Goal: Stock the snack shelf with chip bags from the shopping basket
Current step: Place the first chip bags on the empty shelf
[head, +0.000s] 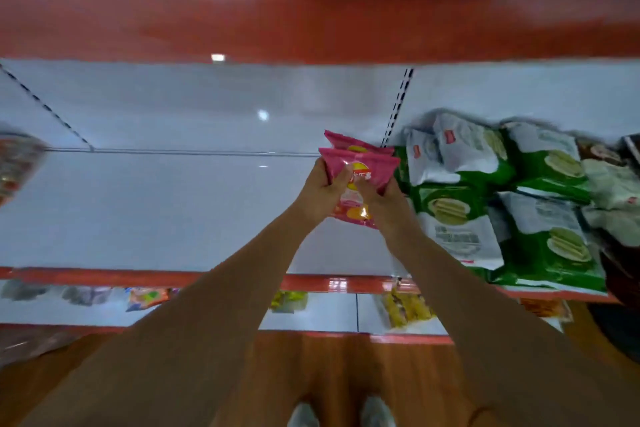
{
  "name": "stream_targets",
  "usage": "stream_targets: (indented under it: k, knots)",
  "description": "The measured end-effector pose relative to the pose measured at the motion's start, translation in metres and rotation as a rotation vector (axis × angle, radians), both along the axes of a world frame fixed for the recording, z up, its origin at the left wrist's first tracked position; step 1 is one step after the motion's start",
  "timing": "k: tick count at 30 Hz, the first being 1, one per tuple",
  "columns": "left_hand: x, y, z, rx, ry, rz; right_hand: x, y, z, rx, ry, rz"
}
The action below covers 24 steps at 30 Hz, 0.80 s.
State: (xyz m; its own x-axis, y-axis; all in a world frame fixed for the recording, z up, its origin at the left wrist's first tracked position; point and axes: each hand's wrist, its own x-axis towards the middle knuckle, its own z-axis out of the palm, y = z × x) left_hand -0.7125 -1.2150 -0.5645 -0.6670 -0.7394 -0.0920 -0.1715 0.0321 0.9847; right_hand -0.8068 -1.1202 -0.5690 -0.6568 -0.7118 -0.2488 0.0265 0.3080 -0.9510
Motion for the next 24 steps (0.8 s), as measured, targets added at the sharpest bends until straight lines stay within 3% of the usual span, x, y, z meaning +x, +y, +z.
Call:
stream_targets:
  k: [5,13,20,24]
  knots:
    - [-0.025,-0.017,-0.032,0.047,0.095,0.045,-0.025,-0.035,-0.032,-0.11,-0.074,-0.091]
    - [-0.042,-0.01,-0.065,0.015,0.149,0.068,-0.044,-0.043,-0.064,-0.099,-0.151,-0.108]
    - [-0.042,-0.012,-0.046,0.137,0.028,0.091,-0.043,-0.041,-0.051,-0.042,-0.098,-0.149]
    - [-0.033,-0.007,-0.008,0.163,-0.111,0.176,-0.033,-0.03,-0.015,0.003,0.057,-0.197]
